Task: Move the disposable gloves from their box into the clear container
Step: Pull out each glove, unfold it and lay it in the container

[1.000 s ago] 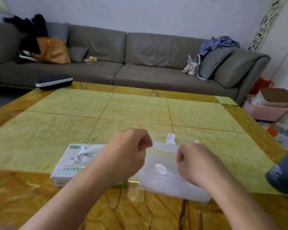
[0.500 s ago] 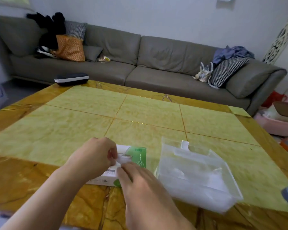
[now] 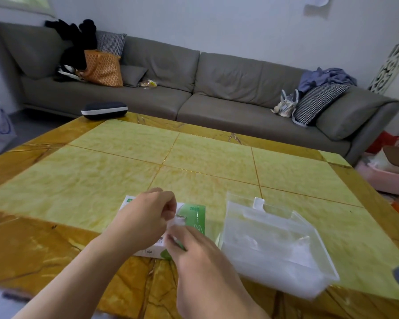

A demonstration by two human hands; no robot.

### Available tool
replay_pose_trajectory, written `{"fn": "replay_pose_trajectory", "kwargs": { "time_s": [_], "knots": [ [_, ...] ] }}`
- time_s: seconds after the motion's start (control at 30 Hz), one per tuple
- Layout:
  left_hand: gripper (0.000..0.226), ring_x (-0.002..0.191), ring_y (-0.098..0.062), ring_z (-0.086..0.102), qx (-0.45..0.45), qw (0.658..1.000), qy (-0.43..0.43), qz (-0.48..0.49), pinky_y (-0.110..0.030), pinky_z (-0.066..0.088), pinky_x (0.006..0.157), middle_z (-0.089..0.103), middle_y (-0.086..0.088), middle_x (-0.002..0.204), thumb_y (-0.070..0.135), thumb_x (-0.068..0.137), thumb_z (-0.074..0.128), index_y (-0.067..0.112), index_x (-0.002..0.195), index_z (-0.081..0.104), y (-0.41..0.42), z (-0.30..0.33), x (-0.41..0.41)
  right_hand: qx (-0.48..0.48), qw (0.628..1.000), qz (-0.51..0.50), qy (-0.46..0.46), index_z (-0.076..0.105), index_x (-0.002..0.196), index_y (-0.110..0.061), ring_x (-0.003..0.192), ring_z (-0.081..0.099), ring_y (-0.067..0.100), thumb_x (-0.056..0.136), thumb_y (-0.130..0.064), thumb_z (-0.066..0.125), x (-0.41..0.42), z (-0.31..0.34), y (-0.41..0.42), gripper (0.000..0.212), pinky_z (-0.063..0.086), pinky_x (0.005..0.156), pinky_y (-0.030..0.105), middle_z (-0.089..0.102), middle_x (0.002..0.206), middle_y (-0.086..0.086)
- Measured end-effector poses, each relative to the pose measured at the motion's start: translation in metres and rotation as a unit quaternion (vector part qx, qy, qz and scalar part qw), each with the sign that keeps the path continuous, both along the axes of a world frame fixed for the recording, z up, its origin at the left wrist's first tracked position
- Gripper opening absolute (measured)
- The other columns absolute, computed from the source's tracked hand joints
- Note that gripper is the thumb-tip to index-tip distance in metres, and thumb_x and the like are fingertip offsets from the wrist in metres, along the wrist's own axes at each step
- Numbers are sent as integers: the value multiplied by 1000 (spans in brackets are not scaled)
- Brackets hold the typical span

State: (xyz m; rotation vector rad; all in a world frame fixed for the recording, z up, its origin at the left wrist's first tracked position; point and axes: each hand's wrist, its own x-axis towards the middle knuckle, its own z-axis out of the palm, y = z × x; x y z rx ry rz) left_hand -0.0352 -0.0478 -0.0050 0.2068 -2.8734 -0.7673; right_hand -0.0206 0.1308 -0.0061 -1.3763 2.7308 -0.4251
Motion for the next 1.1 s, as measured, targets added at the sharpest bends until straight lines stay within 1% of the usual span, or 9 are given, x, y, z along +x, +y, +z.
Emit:
{"fn": "replay_pose_trajectory", "kwargs": {
  "time_s": [0.1, 0.2, 0.33, 0.4, 0.53, 0.63, 0.8, 0.93, 1.1],
  "knots": [
    [24, 78, -4, 56, 34, 999, -15, -10, -18, 45, 68, 62, 12, 87, 15, 98, 62, 31, 80, 59, -6, 3, 0, -13, 1000, 14, 3, 46, 148, -16, 141, 27, 13, 84, -1, 57, -3, -6, 1, 67, 26, 112, 17, 35, 147, -10],
    [20, 81, -3, 66, 85, 996, -19, 13, -24, 52, 74, 71, 14, 86, 17, 96, 68, 34, 85, 68, -29, 21, 9, -26, 999, 18, -4, 45, 147, -17, 143, 23, 10, 86, -2, 55, -4, -10, 2, 63, 4, 104, 5, 37, 149, -11],
    [24, 85, 4, 66, 90, 993, -74, -1, -25, 55, 78, 70, 21, 92, 17, 84, 82, 37, 94, 73, -57, 34, 29, -25, 1000, 17, -4, 45, 146, -16, 143, 25, 13, 86, -1, 54, -4, -13, 2, 62, 12, 115, 14, 38, 149, -9],
    [28, 84, 6, 65, 55, 992, -117, -8, -25, 57, 78, 71, 19, 90, 23, 76, 89, 39, 93, 73, -59, 28, 31, -22, 1000, 12, -1, 45, 149, -16, 146, 24, 14, 87, -1, 54, -4, -14, 1, 64, 6, 115, 12, 38, 152, -8],
    [15, 71, 7, 65, -21, 997, -72, 15, -11, 48, 61, 72, 20, 72, 26, 83, 82, 35, 73, 74, -42, 16, 19, -15, 1000, 15, 6, 40, 155, -16, 149, 21, 14, 90, -4, 54, -3, -14, 0, 67, -4, 110, 11, 36, 157, -7],
    [23, 66, 0, 65, -20, 998, -46, 48, -12, 44, 56, 71, 16, 68, 15, 86, 77, 31, 70, 72, -35, 13, 12, -10, 1000, 16, 9, 45, 148, -16, 146, 26, 13, 88, -5, 55, -4, -16, -1, 62, 5, 114, 12, 40, 151, -8],
    [14, 68, -5, 72, 183, 981, 35, 48, -26, 56, 70, 76, 8, 75, 12, 90, 77, 24, 84, 75, -21, 27, 11, 7, 1000, 11, 0, 46, 145, -16, 142, 30, 14, 87, -6, 56, -3, -15, -1, 60, 25, 120, 22, 40, 145, -9],
    [5, 78, -25, 76, 434, 896, 80, 40, -33, 63, 80, 73, -11, 79, 5, 88, 76, 7, 93, 77, -15, 35, 14, 11, 1000, 14, -13, 34, 154, -18, 147, 18, 11, 93, -5, 55, -2, -9, -1, 66, 16, 124, 24, 29, 153, -11],
    [19, 74, -20, 67, 591, 799, 110, 31, -29, 63, 78, 64, -12, 82, 4, 80, 75, -3, 97, 72, -17, 33, 11, 17, 1000, 9, -19, 31, 157, -18, 149, 16, 11, 93, -7, 57, -3, -10, 0, 70, 17, 125, 25, 25, 155, -12]
  ]
}}
